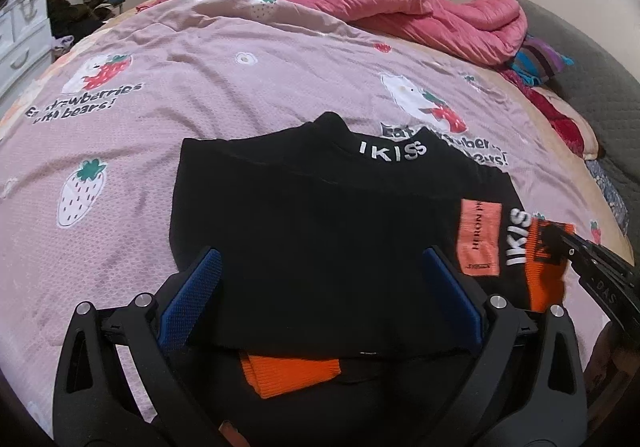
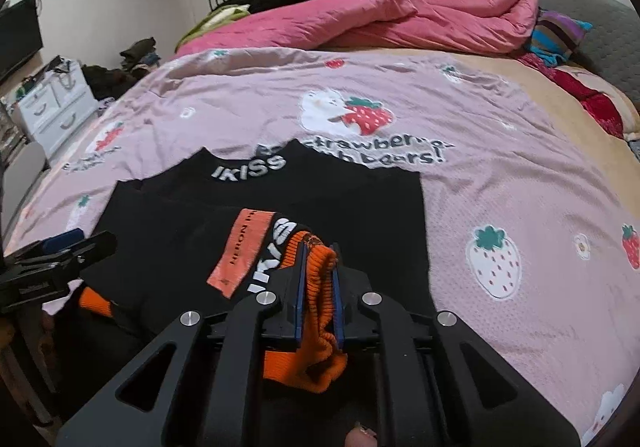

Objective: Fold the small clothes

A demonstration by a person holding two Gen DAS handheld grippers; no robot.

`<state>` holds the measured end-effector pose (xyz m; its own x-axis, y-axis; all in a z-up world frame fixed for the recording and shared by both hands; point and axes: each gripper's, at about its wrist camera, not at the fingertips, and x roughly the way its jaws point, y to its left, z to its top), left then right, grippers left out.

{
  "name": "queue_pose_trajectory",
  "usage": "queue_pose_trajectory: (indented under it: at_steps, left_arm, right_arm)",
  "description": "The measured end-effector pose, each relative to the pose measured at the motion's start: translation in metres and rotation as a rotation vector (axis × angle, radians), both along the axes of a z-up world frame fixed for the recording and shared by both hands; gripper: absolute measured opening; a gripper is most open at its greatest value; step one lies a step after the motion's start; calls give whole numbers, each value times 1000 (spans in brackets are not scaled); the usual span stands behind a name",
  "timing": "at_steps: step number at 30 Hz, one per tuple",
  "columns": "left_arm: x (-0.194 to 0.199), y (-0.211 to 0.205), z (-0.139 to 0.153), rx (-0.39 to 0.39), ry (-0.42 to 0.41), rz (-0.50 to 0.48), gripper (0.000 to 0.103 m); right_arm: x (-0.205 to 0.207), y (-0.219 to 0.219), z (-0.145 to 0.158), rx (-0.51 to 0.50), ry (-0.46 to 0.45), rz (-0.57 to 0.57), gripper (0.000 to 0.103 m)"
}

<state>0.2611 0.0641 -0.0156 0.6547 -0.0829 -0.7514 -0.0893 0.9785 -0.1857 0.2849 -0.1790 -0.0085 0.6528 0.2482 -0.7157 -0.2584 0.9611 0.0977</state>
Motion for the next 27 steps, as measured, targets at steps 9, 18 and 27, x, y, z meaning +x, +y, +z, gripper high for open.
queue_pose_trajectory:
  at_steps: [9, 18, 27]
  left_arm:
    - [1, -4, -2, 7, 8, -13, 94]
    - [-1, -4, -2, -27, 12, -31, 94]
    - [1, -7, -9, -14, 35, -45, 93]
  right_arm:
    - [-4, -13, 13, 23, -59, -36, 29]
    - [-12, 0, 17, 58, -66, 50, 39]
    - [-13, 23, 3, 51, -5, 138, 47]
